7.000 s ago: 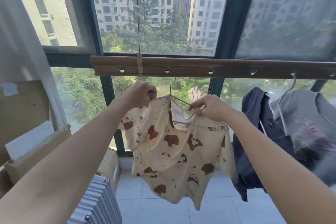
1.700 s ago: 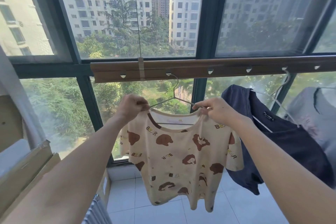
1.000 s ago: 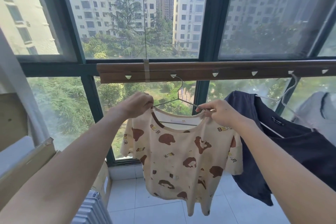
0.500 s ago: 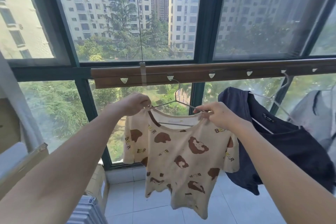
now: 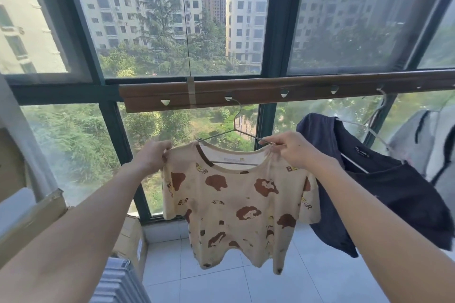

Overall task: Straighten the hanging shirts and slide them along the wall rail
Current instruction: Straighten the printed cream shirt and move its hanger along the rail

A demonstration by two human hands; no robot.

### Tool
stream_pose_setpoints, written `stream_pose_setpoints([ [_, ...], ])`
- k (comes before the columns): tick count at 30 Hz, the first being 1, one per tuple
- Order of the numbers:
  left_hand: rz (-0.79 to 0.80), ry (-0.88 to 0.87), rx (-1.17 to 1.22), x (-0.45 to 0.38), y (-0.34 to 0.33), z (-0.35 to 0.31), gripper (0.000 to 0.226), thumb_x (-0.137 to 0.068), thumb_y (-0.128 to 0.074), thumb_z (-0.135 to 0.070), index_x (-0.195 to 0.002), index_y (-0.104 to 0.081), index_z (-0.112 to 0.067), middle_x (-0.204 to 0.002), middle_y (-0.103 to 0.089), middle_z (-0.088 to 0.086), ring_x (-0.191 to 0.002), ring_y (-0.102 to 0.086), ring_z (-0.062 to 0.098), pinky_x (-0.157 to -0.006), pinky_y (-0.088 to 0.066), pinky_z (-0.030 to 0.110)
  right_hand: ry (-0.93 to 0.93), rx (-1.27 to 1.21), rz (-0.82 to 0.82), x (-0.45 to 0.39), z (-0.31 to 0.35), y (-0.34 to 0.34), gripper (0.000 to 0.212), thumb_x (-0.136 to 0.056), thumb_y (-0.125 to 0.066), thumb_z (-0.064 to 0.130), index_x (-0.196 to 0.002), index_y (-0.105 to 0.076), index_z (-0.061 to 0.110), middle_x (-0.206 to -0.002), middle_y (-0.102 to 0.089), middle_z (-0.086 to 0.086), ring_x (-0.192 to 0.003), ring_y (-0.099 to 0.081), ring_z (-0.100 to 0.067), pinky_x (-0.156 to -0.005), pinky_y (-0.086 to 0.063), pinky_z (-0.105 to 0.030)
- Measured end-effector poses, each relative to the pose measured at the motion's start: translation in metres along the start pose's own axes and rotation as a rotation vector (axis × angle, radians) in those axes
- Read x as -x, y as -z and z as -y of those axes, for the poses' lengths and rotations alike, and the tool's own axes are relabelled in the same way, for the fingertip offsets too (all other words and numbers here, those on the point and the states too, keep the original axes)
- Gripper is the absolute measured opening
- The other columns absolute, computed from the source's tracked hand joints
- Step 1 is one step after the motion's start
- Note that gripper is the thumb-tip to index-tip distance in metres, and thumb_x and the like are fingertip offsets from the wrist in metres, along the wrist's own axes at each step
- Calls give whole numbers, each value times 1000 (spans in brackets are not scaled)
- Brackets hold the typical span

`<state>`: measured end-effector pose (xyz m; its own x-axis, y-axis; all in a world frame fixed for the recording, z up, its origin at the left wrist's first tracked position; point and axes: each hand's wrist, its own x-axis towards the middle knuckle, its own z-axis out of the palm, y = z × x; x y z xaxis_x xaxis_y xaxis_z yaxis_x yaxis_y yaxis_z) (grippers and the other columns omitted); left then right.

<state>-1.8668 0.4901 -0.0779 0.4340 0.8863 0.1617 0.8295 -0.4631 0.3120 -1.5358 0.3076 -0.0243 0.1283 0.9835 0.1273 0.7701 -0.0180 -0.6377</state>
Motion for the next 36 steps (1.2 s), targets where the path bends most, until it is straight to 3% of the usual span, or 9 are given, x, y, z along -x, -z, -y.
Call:
stream_pose_setpoints([
  [4, 5, 66, -15, -1, -4, 13, 35, -83, -54, 13, -93, -56, -20, -100, -64, 11, -83, -61, 24, -68, -54, 37, 4, 1, -14, 2, 1, -1, 34, -99, -51, 3, -125, -67, 19, -133, -61, -7, -113, -57, -20, -88, -40, -16],
  [8, 124, 75, -9, -2, 0, 14, 62, -78, -57, 6, -127, -47, -31, -118, -56, -5, -100, -59, 19, -61, -53, 28, -16, 37, -1, 1, -5, -1, 38, -100, -50, 5, -132, -62, 22, -138, -58, -7, -125, -53, -24, -97, -38, -23],
  [11, 43, -110, 137, -7, 5, -14, 59, -83, -64, -9, -135, -46, -30, -123, -58, -6, -114, -56, 15, -90, -53, 33, -52, 79, 7, 2, -10, 1, 38, -101, -49, 10, -136, -58, 21, -136, -59, -7, -114, -56, -19, -90, -40, -22],
  [14, -54, -316, 204, -13, 11, -60, 41, -92, -64, -29, -131, -54, -22, -119, -65, -3, -107, -61, 13, -94, -50, 32, -98, 114, -19, 6, -12, 4, 34, -102, -48, 13, -134, -60, 18, -133, -62, -6, -117, -57, -21, -90, -39, -22],
  [17, -113, -457, 298, -18, 13, -102, 27, -96, -59, -15, -120, -65, -7, -104, -70, 3, -88, -66, 12, -78, -49, 9, -110, 136, -25, 15, -14, 7, 30, -101, -52, 25, -128, -64, 21, -120, -66, -2, -108, -60, -20, -85, -42, -24],
  [21, -163, -472, 332, -23, 11, -114, 19, -95, -54, 0, -99, -72, 3, -81, -72, 14, -63, -62, 6, -64, -49, 7, -306, 366, 154, 30, -31, 13, 5, -86, -66, 17, -88, -64, 21, -95, -61, -2, -88, -64, -25, -63, -46, -26],
  [23, -160, -461, 335, -24, 12, -111, 18, -95, -54, 1, -95, -73, 3, -78, -71, 13, -63, -62, 6, -60, -46, 7, -369, 416, 150, 36, -41, 12, 15, -84, -60, 9, -72, -62, 18, -86, -65, -9, -75, -68, -26, -56, -52, -28],
  [27, -173, -434, 329, -24, 14, -106, 18, -95, -56, -2, -94, -74, 0, -75, -69, 6, -63, -62, 9, -61, -45, 7, -398, 444, 71, 42, -51, 14, 21, -82, -56, -2, -76, -74, 7, -85, -67, -12, -74, -68, -27, -64, -59, -32],
  [36, -145, -371, 332, -22, 18, -105, 18, -95, -57, -5, -89, -74, -5, -74, -70, 5, -59, -60, 2, -59, -44, 7, -503, 588, 175, 32, -61, 5, 21, -64, -64, -6, -63, -57, 14, -83, -62, -8, -79, -62, -26, -66, -54, -33],
])
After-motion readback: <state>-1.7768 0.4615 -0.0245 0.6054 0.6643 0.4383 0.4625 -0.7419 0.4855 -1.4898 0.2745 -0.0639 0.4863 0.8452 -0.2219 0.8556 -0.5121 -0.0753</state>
